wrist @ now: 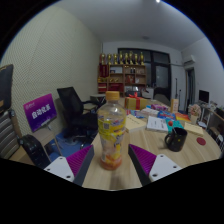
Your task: Pour water
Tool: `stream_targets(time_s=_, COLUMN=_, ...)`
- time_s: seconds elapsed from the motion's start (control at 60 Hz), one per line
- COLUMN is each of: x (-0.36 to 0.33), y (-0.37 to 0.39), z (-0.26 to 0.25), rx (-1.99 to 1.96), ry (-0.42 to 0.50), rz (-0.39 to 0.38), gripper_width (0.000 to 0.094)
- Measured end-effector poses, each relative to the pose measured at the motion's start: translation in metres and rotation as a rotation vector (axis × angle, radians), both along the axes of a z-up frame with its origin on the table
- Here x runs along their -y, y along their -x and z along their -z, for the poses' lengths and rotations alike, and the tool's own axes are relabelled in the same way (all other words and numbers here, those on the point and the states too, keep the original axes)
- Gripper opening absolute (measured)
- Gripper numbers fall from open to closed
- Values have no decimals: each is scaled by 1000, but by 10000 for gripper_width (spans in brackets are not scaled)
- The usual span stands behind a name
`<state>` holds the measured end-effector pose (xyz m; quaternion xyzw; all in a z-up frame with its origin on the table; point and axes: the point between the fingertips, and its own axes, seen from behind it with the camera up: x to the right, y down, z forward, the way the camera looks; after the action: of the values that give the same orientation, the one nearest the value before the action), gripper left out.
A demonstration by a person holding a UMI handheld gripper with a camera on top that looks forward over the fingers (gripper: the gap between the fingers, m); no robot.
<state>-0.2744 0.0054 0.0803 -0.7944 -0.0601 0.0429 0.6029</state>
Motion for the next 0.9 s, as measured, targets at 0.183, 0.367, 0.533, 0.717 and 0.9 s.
stream_targets(time_s=0.183, x=-66, y=7, z=-2, rx=1, ry=-64, rz=98, gripper_width=811)
stream_targets(time_s=0.367, x=-89, y=-2, z=10, rx=8, ry=-77, rz=165, gripper_width=466)
stream_targets(time_s=0.533, x=-92, y=7, z=9, rx=87, ry=-89, rz=98, gripper_width=465)
stream_targets(time_s=0.717, x=-99, y=24, z=-4, rx=-5, ry=26, rz=-40, gripper_width=384)
stream_targets(time_s=0.9, x=-121, y=-13, z=-92, rx=-808, ry=112, rz=45, gripper_width=340)
